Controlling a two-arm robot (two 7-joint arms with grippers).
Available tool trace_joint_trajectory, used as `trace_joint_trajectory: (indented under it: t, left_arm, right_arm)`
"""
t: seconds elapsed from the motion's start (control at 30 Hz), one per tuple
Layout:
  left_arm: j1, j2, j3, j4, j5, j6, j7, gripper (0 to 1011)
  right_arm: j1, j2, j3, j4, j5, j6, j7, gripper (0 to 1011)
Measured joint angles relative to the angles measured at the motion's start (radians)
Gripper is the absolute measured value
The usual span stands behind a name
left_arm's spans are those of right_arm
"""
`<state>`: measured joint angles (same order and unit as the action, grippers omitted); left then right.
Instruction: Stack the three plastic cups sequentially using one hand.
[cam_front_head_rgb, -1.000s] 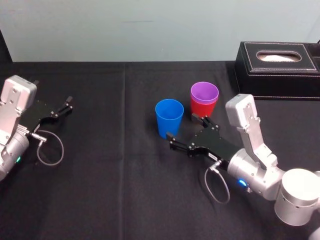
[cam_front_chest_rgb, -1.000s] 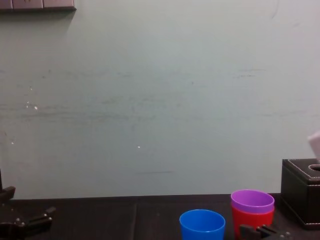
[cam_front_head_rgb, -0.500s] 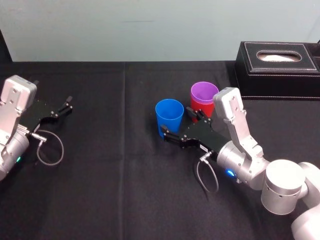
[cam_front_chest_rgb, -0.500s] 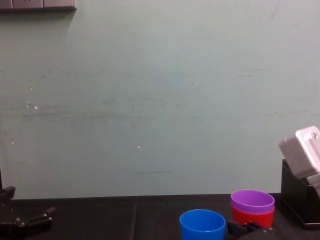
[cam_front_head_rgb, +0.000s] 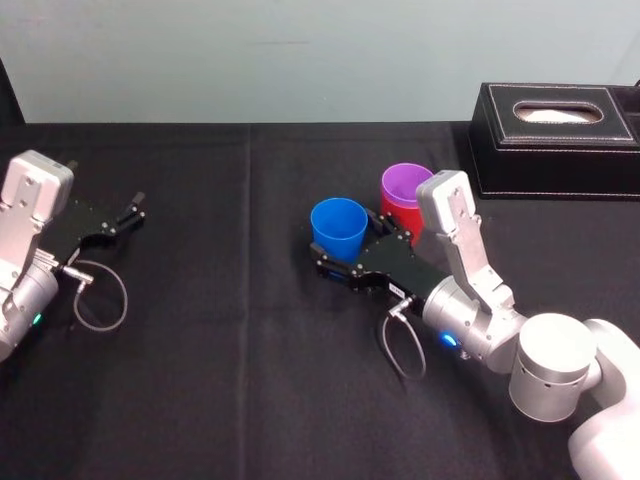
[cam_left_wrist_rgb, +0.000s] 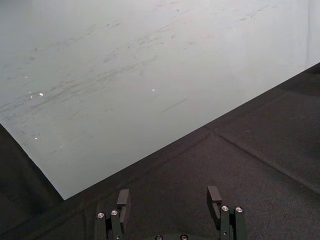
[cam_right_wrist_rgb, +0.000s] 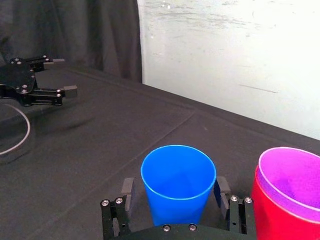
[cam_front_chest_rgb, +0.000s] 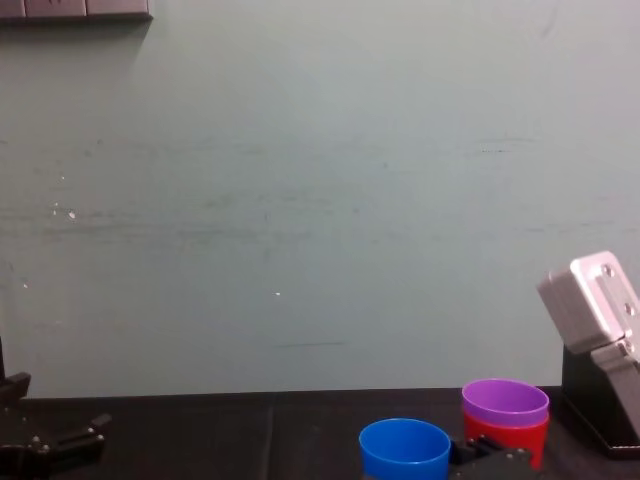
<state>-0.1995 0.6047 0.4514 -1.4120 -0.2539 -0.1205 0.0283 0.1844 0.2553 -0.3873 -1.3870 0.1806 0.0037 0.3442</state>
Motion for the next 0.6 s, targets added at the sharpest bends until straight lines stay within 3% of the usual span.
trace_joint_trajectory:
  t: [0.6]
  left_arm:
    - [0.0,0.0,0.0,0.0,0.0,0.0,0.0,1005]
  right_arm:
    - [0.017,-0.029,0.0,0.037,-0.003,-0.038,0.0,1003]
